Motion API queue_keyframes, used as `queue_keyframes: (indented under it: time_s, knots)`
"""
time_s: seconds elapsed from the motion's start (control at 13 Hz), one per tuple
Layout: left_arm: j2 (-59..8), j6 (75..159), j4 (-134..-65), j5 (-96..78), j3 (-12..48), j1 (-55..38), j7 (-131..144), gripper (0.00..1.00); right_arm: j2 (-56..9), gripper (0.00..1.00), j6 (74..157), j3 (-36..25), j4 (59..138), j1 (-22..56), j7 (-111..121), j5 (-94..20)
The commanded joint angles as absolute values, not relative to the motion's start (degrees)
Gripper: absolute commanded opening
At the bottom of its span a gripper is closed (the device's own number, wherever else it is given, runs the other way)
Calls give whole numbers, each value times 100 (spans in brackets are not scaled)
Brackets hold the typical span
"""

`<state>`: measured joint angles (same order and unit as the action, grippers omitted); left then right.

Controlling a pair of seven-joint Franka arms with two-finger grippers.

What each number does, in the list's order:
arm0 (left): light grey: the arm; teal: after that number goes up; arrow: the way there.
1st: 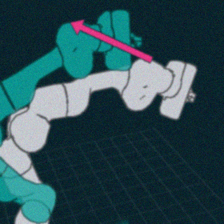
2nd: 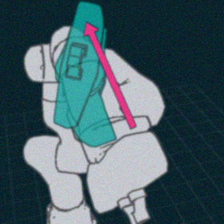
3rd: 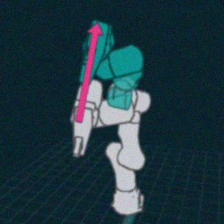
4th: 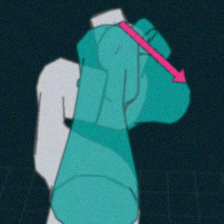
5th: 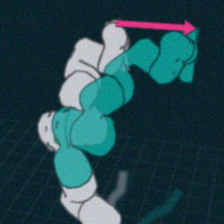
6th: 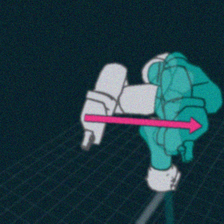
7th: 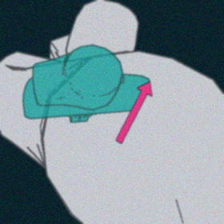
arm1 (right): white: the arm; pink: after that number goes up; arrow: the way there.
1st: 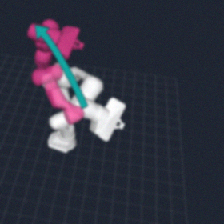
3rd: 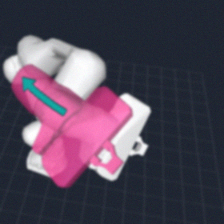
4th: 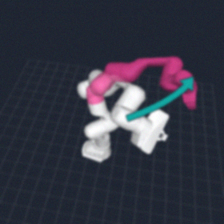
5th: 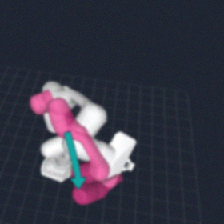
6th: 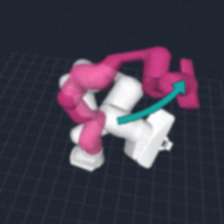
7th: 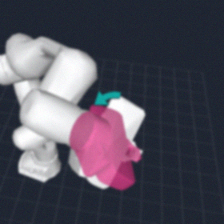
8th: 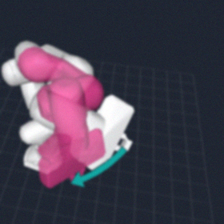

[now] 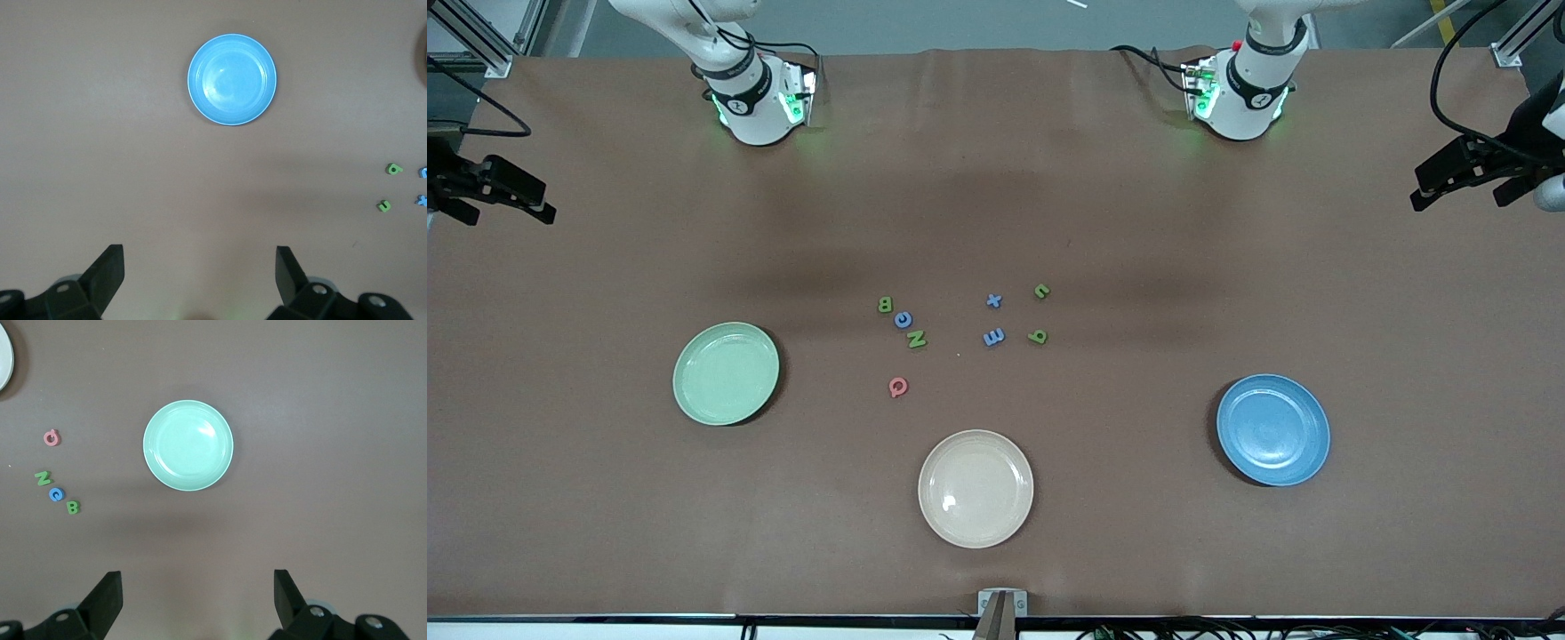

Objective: Sort upper and lower case letters into plates
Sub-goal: 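Move the left gripper to the green u while the right gripper reaches the pink a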

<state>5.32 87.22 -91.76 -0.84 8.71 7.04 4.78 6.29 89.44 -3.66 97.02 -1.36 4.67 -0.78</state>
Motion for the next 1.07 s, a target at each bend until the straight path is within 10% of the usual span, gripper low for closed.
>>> queue_keyframes:
  time_s: [0.0,0.54,1.0]
  knots:
    - [642,8657,-9211,-132,966,712,571,100,835,100,8947,-308,9966,-228,396,-44]
    - [-174,9025,-9237,-167,1921,677,1568,100,818,100,8947,-308,9949,-308,396,-44]
    - [-992,11142,-10343,-97,3296,336,4664,100,406,100,8965,-308,9494,-369,422,-53]
